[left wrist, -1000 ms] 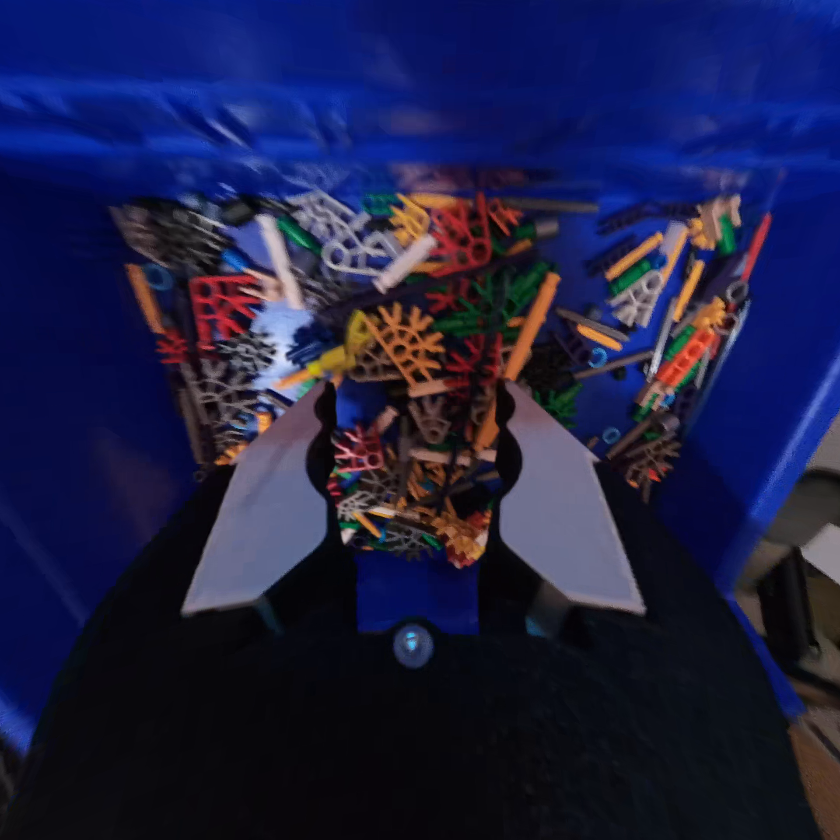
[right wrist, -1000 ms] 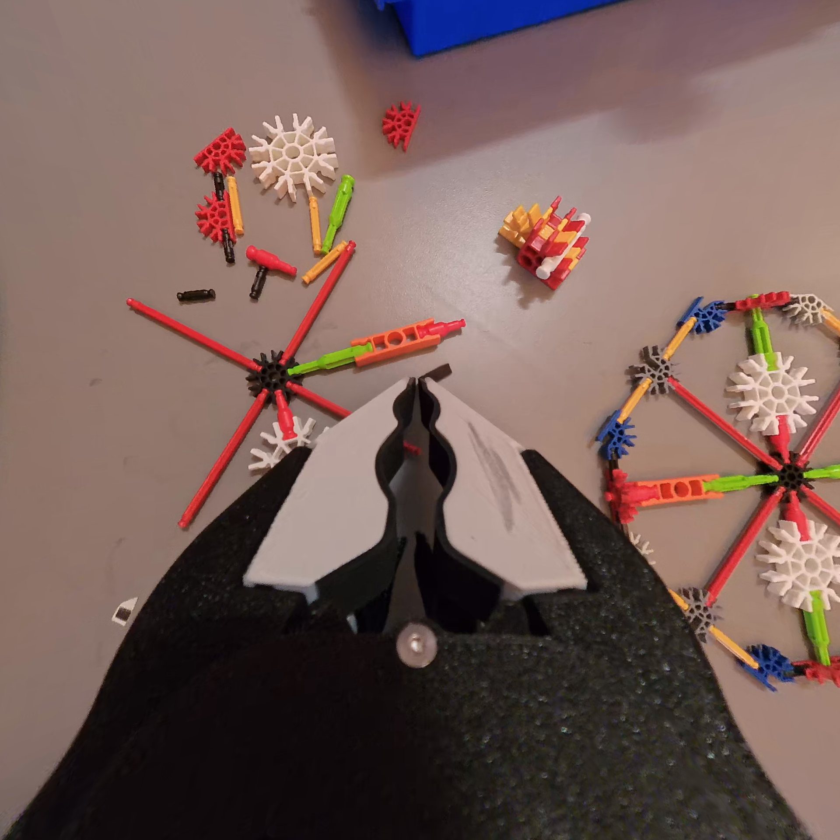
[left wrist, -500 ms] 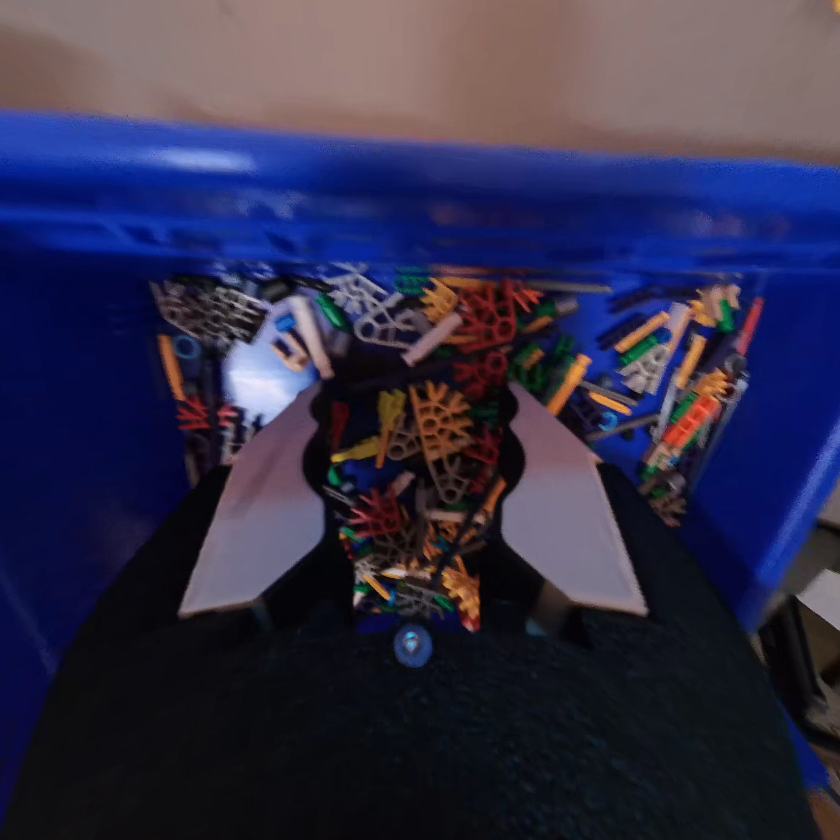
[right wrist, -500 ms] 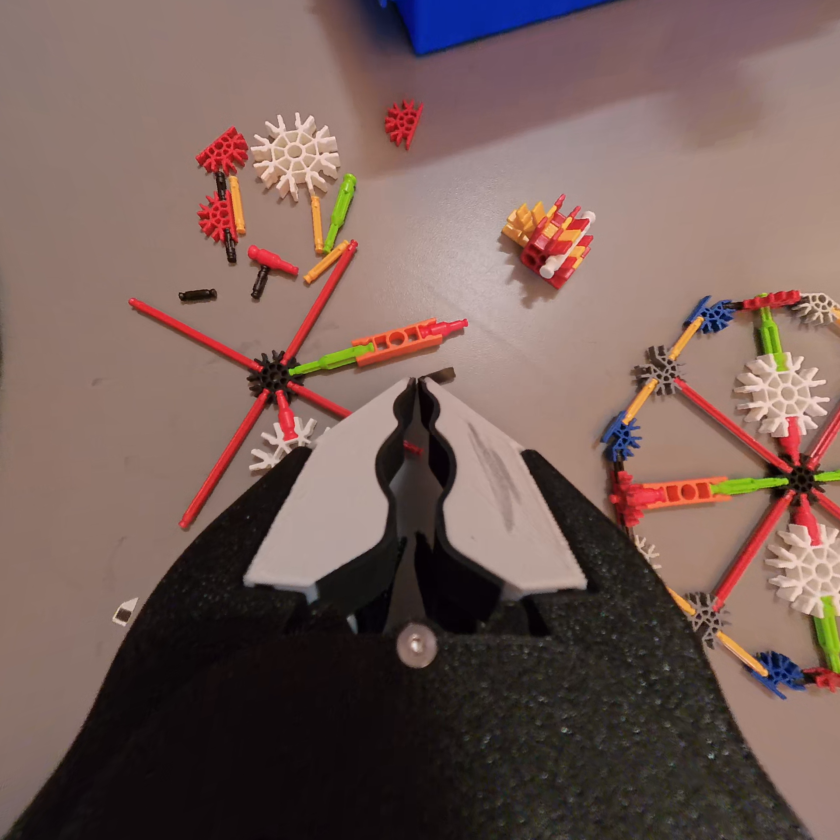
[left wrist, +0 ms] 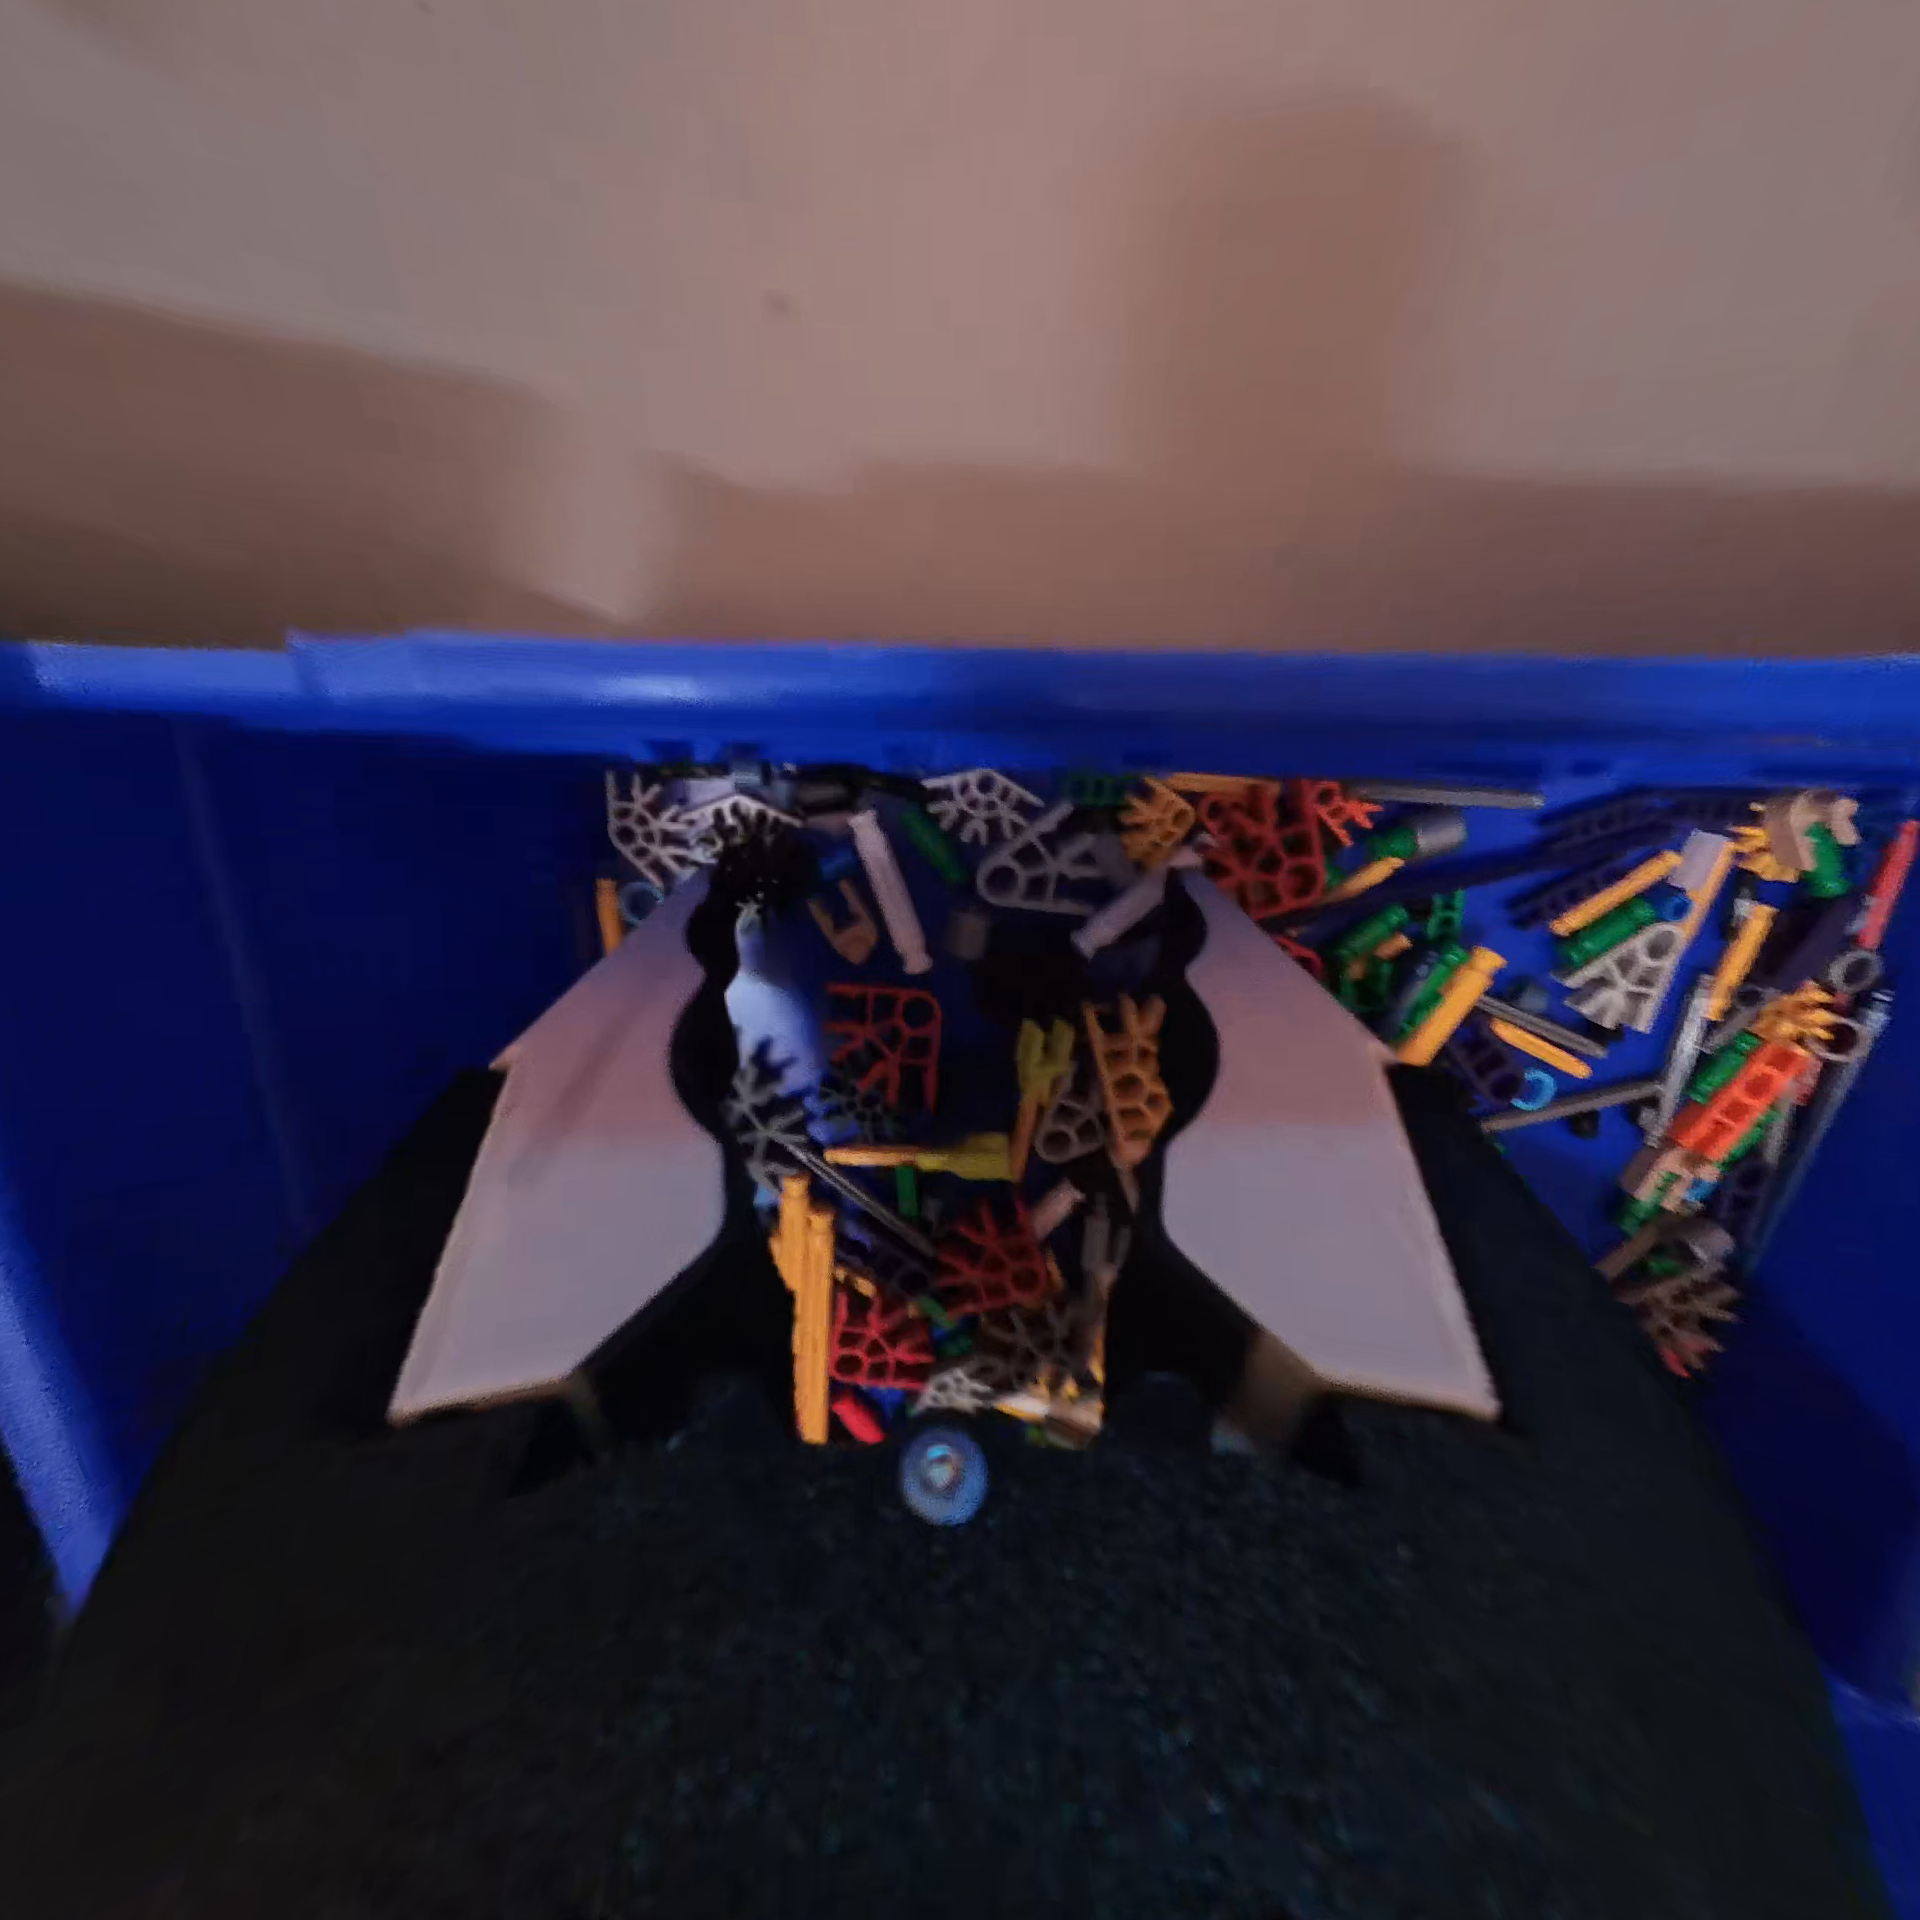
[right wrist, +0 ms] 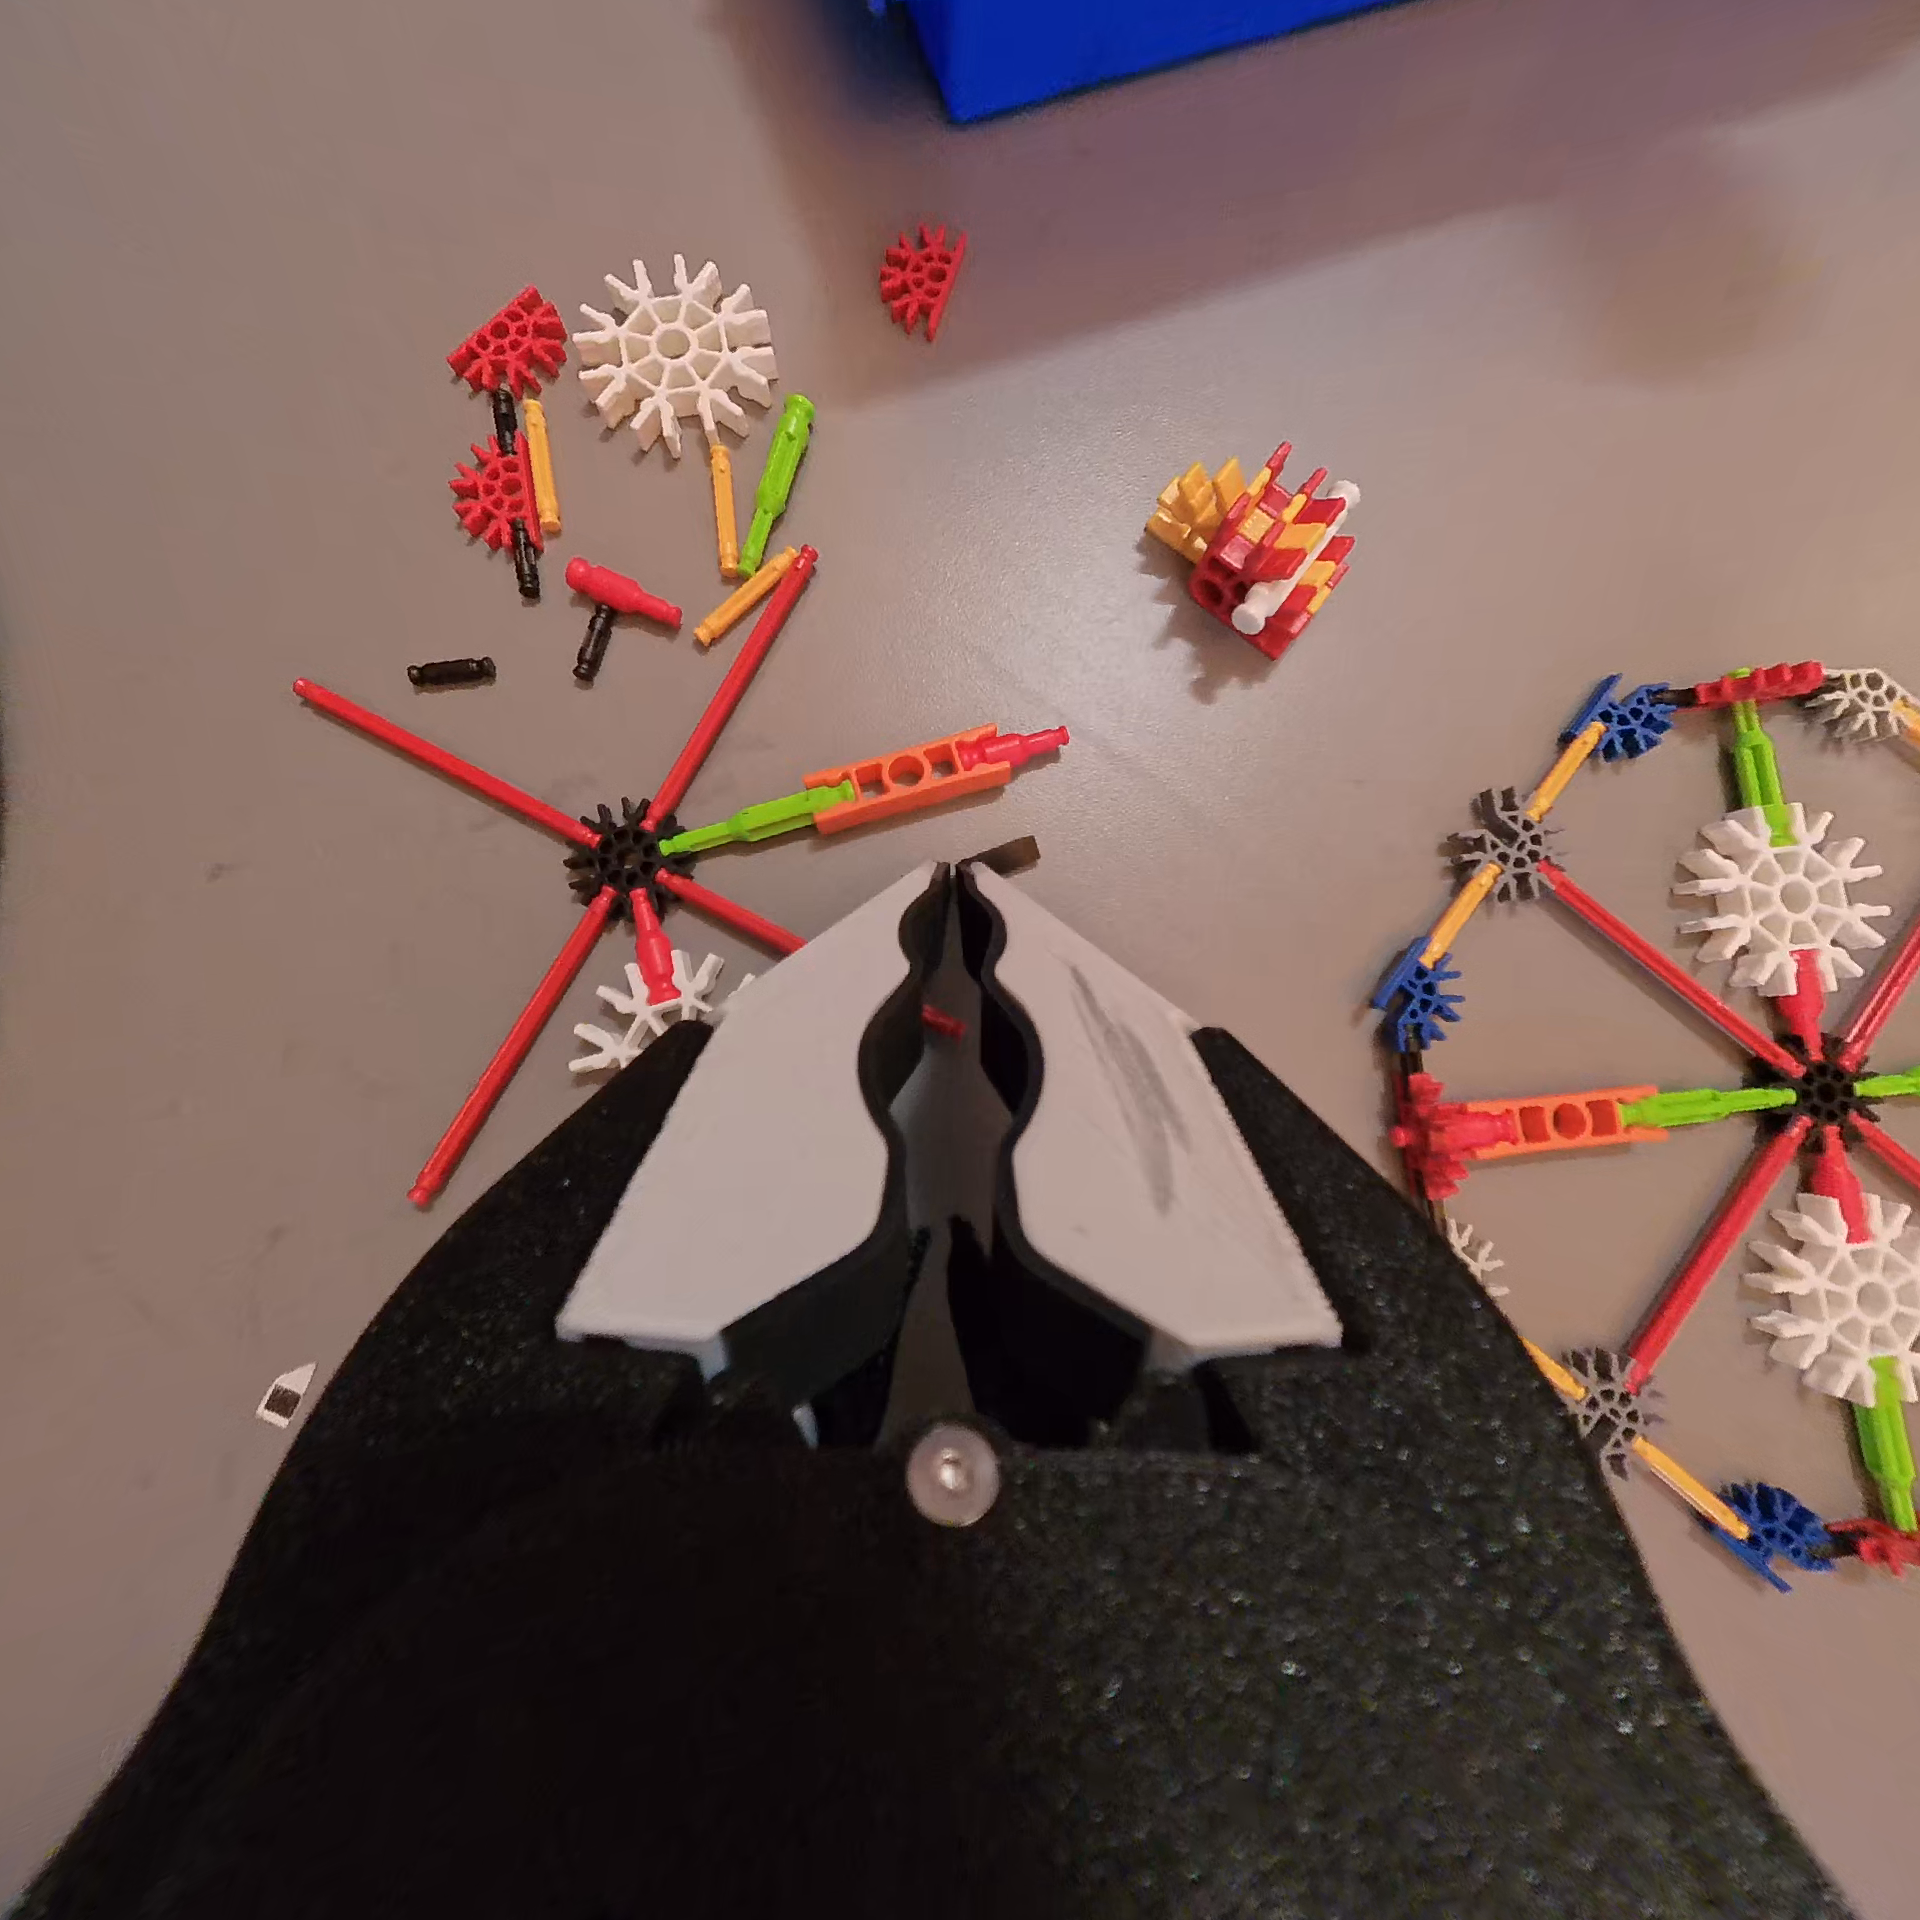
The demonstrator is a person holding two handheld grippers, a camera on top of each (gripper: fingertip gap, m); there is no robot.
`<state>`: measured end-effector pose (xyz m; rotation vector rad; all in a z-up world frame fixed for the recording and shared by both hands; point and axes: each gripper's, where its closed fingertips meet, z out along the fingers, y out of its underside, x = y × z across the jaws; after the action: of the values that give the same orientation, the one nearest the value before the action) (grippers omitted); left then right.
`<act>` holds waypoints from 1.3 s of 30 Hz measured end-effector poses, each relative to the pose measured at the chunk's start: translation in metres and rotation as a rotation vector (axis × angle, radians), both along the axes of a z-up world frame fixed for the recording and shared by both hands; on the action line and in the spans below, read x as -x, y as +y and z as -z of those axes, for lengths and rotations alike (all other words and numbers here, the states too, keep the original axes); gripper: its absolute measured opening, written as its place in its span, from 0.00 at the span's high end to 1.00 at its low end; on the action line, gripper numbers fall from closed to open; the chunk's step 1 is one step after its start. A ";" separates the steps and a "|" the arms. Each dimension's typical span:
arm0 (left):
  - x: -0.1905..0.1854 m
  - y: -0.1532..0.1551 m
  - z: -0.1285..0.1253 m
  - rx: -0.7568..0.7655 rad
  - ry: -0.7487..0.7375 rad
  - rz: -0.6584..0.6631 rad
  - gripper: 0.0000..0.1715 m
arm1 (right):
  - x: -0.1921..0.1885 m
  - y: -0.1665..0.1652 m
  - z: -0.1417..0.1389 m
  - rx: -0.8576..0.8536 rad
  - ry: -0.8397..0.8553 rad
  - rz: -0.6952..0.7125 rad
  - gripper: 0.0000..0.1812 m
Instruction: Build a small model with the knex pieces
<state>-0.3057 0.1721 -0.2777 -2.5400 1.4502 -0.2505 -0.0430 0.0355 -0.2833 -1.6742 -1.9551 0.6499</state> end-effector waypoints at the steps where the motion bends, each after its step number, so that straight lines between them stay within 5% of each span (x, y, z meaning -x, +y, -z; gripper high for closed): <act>1: 0.001 -0.010 -0.002 0.047 0.000 0.002 0.56 | 0.000 0.000 0.000 0.000 0.000 -0.001 1.00; 4: 0.008 -0.026 -0.009 0.078 0.037 0.068 0.70 | 0.000 0.000 0.000 0.004 0.001 -0.001 1.00; 10: 0.013 0.037 -0.023 -0.218 0.011 -0.057 0.81 | 0.001 0.000 0.000 0.007 0.003 -0.001 1.00; 16: 0.015 0.036 0.005 -0.178 0.111 -0.016 0.76 | 0.000 0.000 0.000 0.007 0.002 -0.001 1.00; 26: 0.013 0.019 0.005 -0.062 0.059 -0.046 0.71 | 0.000 0.000 0.000 0.008 0.001 -0.001 0.99; 31: 0.018 -0.013 0.001 0.054 0.045 -0.009 0.76 | -0.001 -0.001 0.000 0.002 -0.002 -0.002 0.99; 39: 0.033 0.008 -0.006 -0.111 0.067 -0.063 0.82 | 0.000 -0.001 0.000 0.009 0.001 -0.004 0.99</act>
<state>-0.3388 0.1798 -0.2720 -2.5214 1.3640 -0.0727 -0.0431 0.0345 -0.2838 -1.6758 -1.9580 0.6623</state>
